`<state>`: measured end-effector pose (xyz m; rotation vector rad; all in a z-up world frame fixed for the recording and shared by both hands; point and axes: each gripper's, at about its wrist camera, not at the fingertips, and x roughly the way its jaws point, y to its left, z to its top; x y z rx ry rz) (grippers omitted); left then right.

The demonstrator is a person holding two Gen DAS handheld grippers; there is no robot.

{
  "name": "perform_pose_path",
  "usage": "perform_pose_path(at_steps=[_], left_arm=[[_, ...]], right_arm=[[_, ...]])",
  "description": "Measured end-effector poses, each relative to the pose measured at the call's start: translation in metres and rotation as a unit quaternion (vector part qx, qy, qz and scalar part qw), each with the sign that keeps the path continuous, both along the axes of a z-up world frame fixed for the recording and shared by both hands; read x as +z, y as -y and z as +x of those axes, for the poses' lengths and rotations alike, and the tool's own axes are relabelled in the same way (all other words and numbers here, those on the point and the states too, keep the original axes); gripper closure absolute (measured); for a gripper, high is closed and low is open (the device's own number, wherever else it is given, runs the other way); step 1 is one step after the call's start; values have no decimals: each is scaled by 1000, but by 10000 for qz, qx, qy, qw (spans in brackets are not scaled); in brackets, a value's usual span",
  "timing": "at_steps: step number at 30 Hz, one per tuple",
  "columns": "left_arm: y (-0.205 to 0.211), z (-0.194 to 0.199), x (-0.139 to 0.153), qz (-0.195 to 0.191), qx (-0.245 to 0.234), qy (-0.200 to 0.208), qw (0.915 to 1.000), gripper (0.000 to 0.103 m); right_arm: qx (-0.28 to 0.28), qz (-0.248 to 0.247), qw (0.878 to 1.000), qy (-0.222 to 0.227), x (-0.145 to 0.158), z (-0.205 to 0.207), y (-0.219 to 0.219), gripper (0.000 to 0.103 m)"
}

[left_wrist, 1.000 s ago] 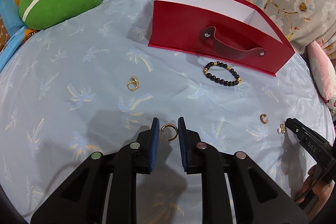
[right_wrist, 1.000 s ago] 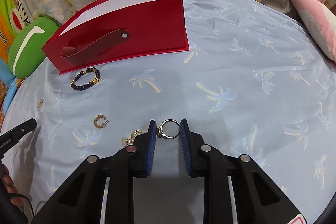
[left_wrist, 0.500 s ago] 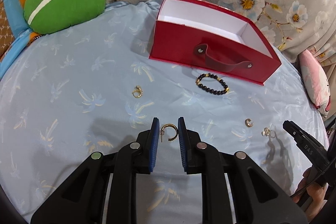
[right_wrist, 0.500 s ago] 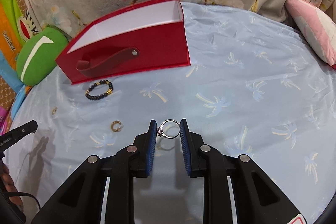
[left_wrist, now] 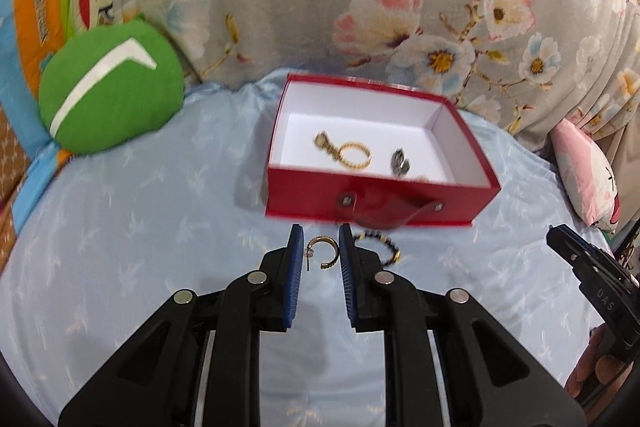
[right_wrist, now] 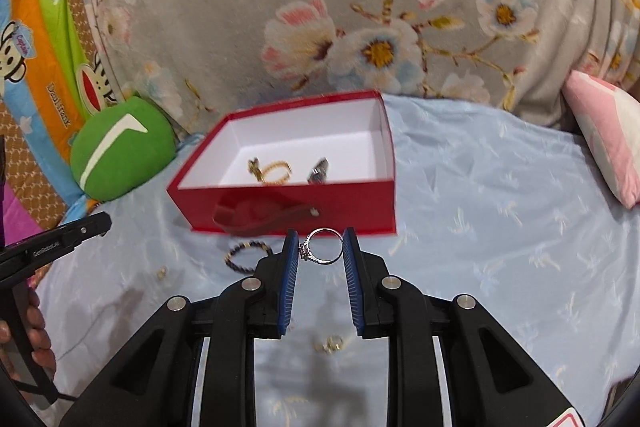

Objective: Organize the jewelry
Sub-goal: 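Carry the earring and silver ring over the red box with both tools, then open both tools to drop the earring and ring into the box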

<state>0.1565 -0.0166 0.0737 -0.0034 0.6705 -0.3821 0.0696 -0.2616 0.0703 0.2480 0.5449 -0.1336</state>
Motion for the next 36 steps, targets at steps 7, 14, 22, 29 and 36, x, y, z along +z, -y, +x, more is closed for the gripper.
perform_pose_path(at_steps=[7,14,22,29,36], left_arm=[[37,42,45,179,-212,528,9982,85],[72,110,63,190,-227,679,9973,85],[103,179,53,367,-135,680,9969,85],[117,219,25,560,-10,400,9976,85],[123,237,3,644,75,252,9976,85]], right_arm=[[118,118,9995,269,35,60,20,82],[131,-105,9995,272,49,139,36,82],[62,-117,9999,53,34,210,53,82],[29,-75,9996,-275,5,250,62,82],[46,-75,9989,-459,-12,268,62,82]])
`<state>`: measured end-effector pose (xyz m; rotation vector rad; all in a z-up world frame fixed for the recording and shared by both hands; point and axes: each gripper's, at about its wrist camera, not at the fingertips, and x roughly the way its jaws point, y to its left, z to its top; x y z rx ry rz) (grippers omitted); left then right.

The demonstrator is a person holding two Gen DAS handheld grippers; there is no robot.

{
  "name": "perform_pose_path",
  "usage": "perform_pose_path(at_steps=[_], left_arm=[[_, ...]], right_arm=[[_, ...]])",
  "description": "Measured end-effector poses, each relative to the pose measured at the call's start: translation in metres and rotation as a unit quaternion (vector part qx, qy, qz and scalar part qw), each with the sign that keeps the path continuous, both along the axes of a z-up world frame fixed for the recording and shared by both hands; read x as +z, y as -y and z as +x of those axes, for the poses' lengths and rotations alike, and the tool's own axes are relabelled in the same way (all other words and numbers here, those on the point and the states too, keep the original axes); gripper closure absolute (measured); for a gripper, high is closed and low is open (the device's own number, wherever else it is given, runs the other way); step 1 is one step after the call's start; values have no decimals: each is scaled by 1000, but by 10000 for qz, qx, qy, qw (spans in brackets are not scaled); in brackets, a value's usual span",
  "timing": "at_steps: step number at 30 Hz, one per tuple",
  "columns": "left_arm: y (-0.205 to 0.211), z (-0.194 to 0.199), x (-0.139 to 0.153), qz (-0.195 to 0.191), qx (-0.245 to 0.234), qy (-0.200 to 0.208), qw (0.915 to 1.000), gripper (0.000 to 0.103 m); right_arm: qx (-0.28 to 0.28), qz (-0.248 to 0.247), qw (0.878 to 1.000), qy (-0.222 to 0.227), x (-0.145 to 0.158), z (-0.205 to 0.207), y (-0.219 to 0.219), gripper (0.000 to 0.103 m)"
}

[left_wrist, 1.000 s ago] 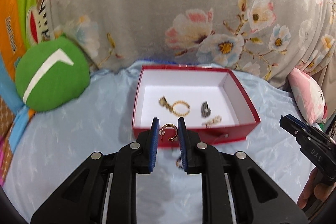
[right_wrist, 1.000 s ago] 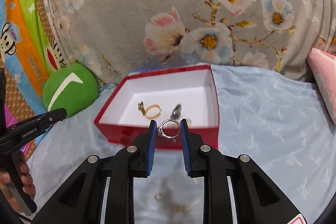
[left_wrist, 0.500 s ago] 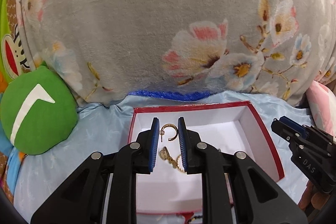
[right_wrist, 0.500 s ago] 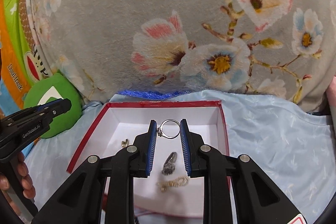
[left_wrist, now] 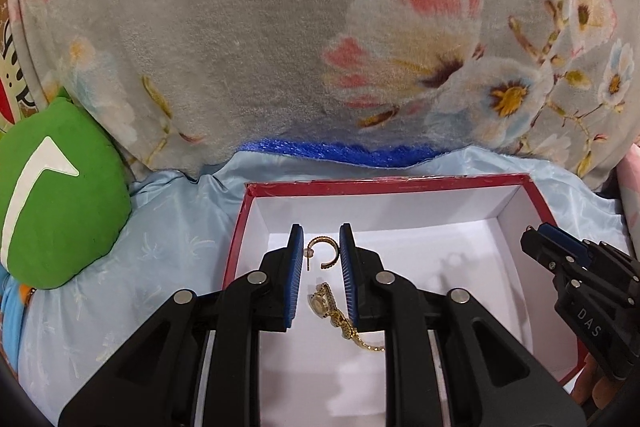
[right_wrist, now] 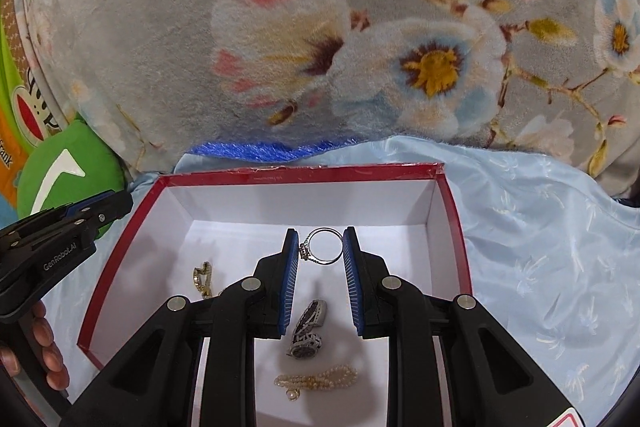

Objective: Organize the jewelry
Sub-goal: 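Open both tools to drop the earring and ring into the box, then withdraw both tools from the box back over the remaining jewelry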

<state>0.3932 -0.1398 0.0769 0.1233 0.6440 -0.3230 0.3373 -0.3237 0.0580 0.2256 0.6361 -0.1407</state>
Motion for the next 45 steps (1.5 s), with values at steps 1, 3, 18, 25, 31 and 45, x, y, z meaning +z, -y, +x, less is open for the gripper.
perform_pose_path(at_steps=[1,3,18,25,31,45], left_arm=[[0,1,-2,23,33,12,10000,85],[1,4,-6,12,52,-18,10000,85],[-20,-9,5,-103,438,201,9988,30],[-65,-67,19,-177,515,339,9979,30],[-119,-129,2,-321,749,-11,9967,30],[-171,-243,-85,-259,868,-1136,9894,30]], right_arm=[[-11,-24,10000,-20,-2,2,0,82],[-12,-62,10000,-41,-4,4,-1,82],[-210,-97,9986,473,12,-33,-3,61],[-69,159,9947,1016,32,-123,-14,57],[177,57,9951,969,21,-208,-48,55],[393,364,9980,-330,-83,-309,-114,52]])
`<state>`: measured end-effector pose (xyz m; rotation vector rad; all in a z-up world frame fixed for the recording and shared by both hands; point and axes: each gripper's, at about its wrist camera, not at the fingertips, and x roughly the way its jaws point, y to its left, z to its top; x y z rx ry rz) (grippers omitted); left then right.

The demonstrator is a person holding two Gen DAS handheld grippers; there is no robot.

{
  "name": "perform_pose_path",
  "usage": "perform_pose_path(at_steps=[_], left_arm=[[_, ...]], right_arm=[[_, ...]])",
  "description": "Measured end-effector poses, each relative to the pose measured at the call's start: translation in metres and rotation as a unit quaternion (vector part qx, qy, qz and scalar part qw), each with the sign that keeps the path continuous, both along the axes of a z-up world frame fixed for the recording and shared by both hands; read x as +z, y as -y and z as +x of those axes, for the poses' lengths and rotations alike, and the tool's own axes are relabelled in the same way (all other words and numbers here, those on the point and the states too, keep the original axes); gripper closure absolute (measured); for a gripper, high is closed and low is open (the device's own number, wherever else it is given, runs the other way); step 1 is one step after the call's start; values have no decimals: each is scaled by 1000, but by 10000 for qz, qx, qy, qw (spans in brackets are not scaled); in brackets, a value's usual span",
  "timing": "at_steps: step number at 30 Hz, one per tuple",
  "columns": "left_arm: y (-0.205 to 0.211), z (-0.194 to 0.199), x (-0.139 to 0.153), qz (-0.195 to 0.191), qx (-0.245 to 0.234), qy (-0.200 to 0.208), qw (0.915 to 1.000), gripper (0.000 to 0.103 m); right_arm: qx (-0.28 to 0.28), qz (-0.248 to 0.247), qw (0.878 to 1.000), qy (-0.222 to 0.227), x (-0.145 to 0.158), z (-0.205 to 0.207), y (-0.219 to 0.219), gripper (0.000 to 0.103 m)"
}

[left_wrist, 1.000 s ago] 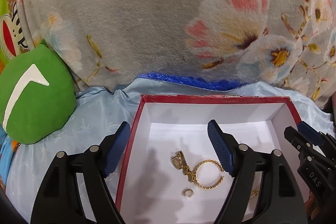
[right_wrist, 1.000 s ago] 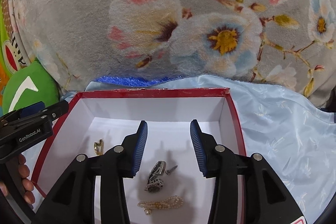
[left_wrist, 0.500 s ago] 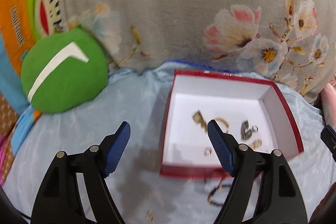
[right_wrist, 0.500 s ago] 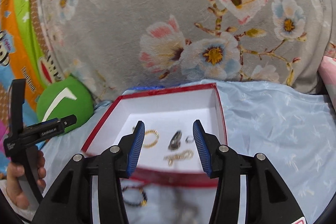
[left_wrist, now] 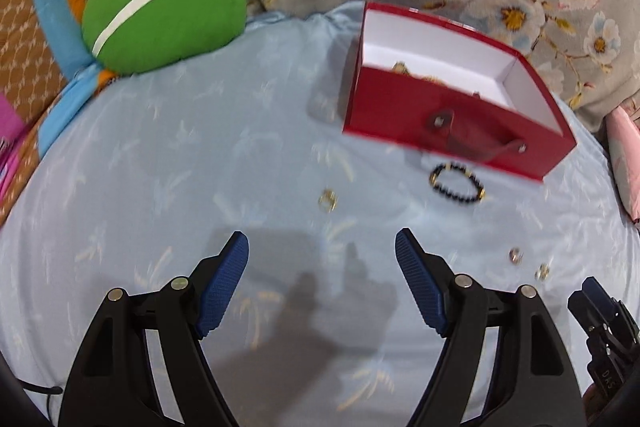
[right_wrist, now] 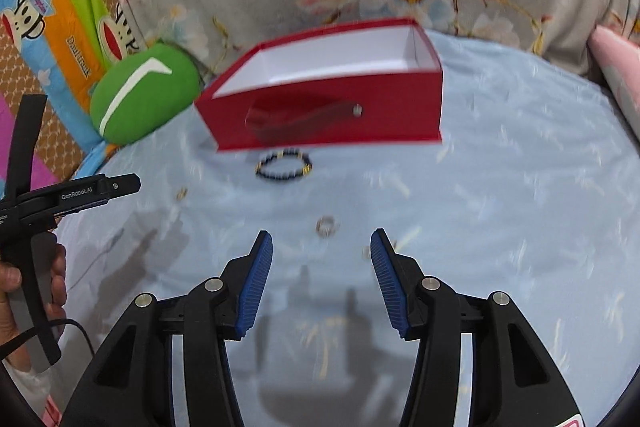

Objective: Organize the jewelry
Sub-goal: 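Withdraw both tools from the box back over the remaining jewelry, then grasp a gold hoop earring with the right tool while the left tool grasps the small gold ring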

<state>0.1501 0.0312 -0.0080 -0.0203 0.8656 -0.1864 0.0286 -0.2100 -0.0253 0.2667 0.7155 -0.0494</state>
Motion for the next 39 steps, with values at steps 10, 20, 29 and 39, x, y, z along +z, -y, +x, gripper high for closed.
perform_pose_path(at_steps=[10,20,29,39], left_arm=[[-7,-18,-29,93,86,-218,9997,30],[-2,-5,-23,-24,124,-214,9997,30],[1,17,-32,-12,129,-326,9994,30],[-2,29,-41,-47,180,-342,9992,30]], right_arm=[[-45,40,9994,-350,-26,-18,-11,52],[-225,-128,9988,-404,-24,-6,0,52],[-122,-246,9991,-309,-16,31,-3,52],[-121,-277,9978,-584,-30,75,-7,57]])
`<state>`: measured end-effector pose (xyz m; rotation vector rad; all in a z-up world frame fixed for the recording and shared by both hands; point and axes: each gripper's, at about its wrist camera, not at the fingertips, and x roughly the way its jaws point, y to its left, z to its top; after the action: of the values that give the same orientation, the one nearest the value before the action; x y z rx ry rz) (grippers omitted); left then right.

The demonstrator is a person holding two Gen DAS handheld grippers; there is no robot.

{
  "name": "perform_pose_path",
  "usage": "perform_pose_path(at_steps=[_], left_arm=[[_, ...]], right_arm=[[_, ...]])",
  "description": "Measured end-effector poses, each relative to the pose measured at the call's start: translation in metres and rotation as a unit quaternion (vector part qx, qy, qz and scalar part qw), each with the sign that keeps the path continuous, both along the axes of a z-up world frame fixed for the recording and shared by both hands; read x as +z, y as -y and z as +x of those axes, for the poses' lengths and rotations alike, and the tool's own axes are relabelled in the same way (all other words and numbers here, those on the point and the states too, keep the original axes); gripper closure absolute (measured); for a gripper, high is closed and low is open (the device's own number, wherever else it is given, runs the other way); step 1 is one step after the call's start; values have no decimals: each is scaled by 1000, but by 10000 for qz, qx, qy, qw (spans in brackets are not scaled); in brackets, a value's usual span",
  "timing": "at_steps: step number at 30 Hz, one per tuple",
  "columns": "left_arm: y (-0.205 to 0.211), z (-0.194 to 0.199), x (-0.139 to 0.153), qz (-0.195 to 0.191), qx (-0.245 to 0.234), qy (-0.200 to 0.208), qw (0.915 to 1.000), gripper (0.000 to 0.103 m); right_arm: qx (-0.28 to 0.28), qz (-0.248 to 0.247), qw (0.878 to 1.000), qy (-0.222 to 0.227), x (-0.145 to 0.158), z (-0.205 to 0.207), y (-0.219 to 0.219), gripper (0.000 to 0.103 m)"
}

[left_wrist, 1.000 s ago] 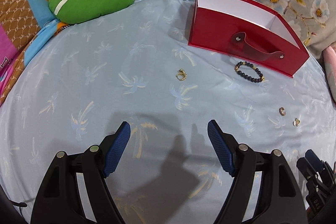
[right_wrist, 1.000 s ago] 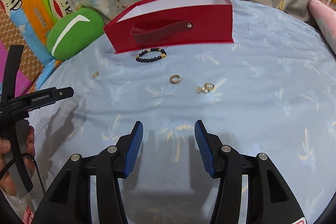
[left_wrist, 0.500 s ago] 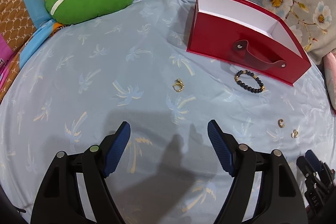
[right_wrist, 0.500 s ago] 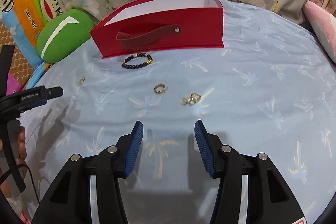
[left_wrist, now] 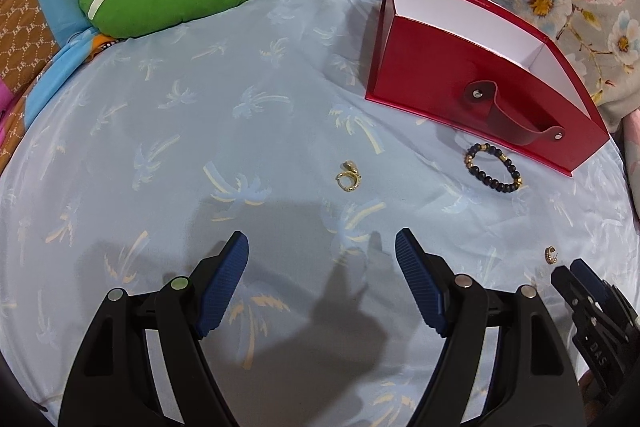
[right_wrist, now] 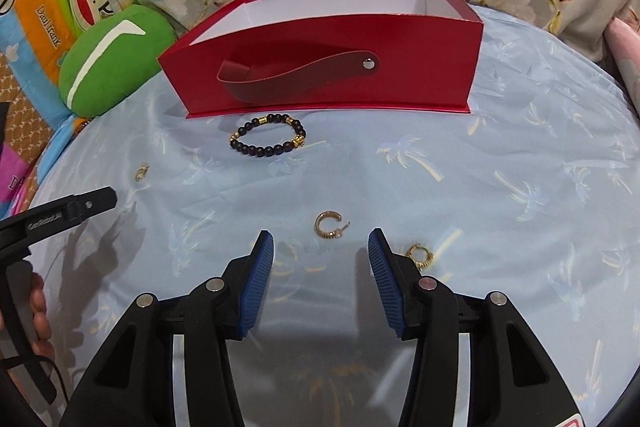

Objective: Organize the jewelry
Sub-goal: 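Grasp a gold hoop earring with the right tool while the left tool grasps the small gold ring, then carry the hoop earring and gold ring over the red box with both tools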

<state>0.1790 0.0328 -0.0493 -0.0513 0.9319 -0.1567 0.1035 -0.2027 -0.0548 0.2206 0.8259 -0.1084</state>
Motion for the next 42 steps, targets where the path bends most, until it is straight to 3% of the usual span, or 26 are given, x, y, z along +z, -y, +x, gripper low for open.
perform_pose_path(at_steps=[7,8,10,19,24,27,29,31,42], left_arm=[[-5,6,-3,-52,-7,28,10000,30],[-6,7,-4,-69,-7,21,10000,30],[-6,9,-6,-80,12,5,10000,30],[5,31,-11,-19,-33,-10,10000,30],[19,43,-15,133,-87,20,9999,46],[25,45,-14,205,-137,75,9997,60],[28,45,-14,273,-185,121,9994,78],[30,43,-14,271,-244,130,9993,87],[25,17,8,-45,-436,251,9987,88]], right_arm=[[-60,39,9999,-133,-7,16,2,71],[-36,57,9999,-144,-7,18,2,79],[-60,3,9998,-168,-8,20,2,84],[-79,162,9998,-41,-1,10,4,84],[-59,180,9998,58,8,-3,5,84],[-71,209,9997,78,11,-8,7,84],[-89,237,9996,90,12,-11,8,84],[-103,259,9996,100,13,-13,9,84],[-46,227,9993,306,30,-25,7,84]])
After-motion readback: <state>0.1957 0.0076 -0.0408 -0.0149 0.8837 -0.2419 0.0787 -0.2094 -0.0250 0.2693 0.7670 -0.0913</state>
